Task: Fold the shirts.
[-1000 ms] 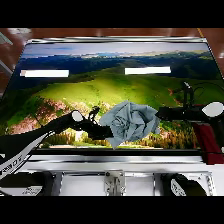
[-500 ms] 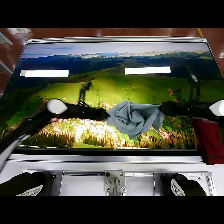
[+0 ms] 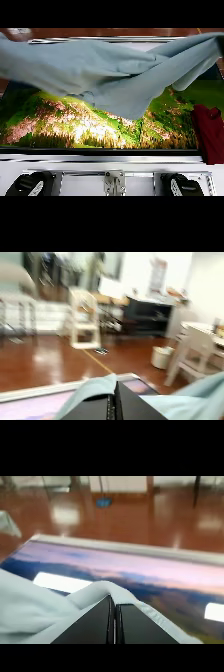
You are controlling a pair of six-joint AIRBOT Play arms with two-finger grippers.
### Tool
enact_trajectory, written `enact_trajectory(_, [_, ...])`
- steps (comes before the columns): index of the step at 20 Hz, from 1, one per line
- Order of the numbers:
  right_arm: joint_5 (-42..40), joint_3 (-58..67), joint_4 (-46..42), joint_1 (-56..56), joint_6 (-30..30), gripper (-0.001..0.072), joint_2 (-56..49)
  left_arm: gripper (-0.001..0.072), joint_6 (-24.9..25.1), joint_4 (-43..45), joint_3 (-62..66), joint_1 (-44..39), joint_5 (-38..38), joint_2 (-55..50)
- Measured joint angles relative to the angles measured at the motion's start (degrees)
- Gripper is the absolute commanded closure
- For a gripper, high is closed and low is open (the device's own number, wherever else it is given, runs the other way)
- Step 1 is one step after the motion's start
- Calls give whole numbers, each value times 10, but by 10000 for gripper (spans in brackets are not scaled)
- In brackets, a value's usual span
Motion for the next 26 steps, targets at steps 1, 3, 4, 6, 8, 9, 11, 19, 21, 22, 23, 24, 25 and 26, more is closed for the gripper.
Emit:
enact_trajectory(1, [9,10,-16,0,3,654,10,675,-19,36,7,11,-27,12])
enact_trajectory(3, [48,22,-60,0,24,654,19,675,-56,111,15,28,-92,27])
enact_trajectory(4, [83,26,-78,0,36,654,18,675,-69,148,14,33,-126,30])
enact_trajectory(6, [167,23,-96,0,58,654,8,675,-85,209,2,39,-170,33])
enact_trajectory(8, [248,-5,-109,0,77,655,-9,675,-94,255,-18,42,-195,26])
enact_trajectory(9, [273,-28,-110,0,84,655,-16,675,-98,271,-32,43,-205,19])
enact_trajectory(11, [301,-95,-113,0,92,655,-30,675,-102,292,-61,44,-212,-5])
enact_trajectory(19, [43,-336,-48,0,99,654,-176,674,-125,249,-124,45,-87,-248])
enact_trajectory(21, [-46,-351,10,0,89,654,-236,674,-130,189,-127,45,-50,-332])
enact_trajectory(22, [-76,-356,35,0,84,654,-263,674,-132,157,-128,45,-40,-372])
enact_trajectory(23, [-103,-359,58,0,76,654,-288,674,-133,122,-129,45,-31,-414])
enact_trajectory(24, [-120,-361,75,0,69,654,-316,671,-134,90,-129,45,-26,-452])
enact_trajectory(25, [-129,-363,86,0,61,654,-339,622,-135,60,-129,45,-22,-484])
enact_trajectory(26, [-136,-364,98,0,49,654,-361,437,-135,34,-129,45,-21,-511])
